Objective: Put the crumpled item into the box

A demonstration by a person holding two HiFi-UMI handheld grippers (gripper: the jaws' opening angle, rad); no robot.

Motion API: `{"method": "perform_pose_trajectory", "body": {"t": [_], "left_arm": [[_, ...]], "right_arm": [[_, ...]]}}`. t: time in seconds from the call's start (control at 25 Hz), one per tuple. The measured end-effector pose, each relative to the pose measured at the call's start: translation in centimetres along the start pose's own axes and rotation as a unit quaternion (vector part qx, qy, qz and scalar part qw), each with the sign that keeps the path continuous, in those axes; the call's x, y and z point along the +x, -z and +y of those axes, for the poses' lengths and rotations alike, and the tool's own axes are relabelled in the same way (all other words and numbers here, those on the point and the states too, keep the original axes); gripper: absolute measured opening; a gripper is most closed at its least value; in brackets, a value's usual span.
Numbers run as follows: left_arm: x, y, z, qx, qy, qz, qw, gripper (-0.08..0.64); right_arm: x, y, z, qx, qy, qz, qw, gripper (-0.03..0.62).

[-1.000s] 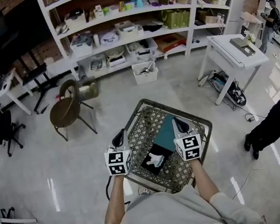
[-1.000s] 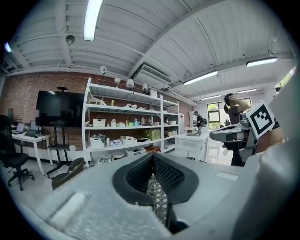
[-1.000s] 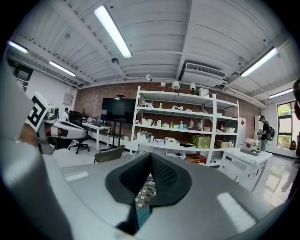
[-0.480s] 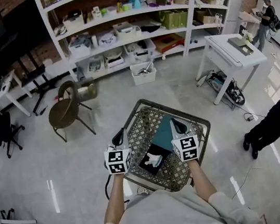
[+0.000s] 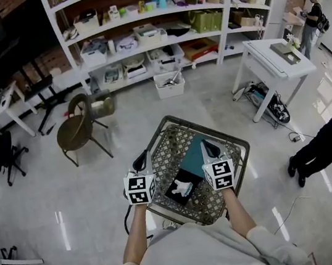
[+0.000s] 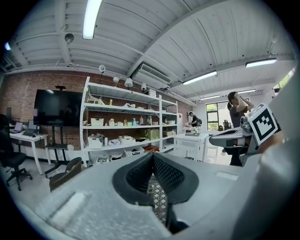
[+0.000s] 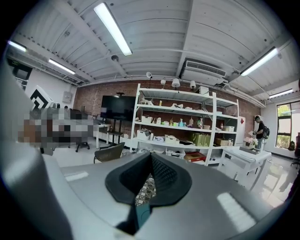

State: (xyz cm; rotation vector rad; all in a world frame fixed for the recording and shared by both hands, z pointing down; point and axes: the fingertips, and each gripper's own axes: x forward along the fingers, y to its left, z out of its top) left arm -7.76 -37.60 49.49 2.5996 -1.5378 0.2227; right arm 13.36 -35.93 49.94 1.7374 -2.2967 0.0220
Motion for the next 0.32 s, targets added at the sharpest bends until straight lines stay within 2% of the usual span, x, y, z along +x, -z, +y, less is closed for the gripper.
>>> {"method": "perform_pose_trajectory", "body": {"t": [0.32], "left_arm": [[0.21,0.65,0.05,0.003,0.001,0.006,1.0000,0.006]], "right_arm": [[0.46,0.53,0.25,-0.002,-0.004,0.006,1.000,0.000]]}}
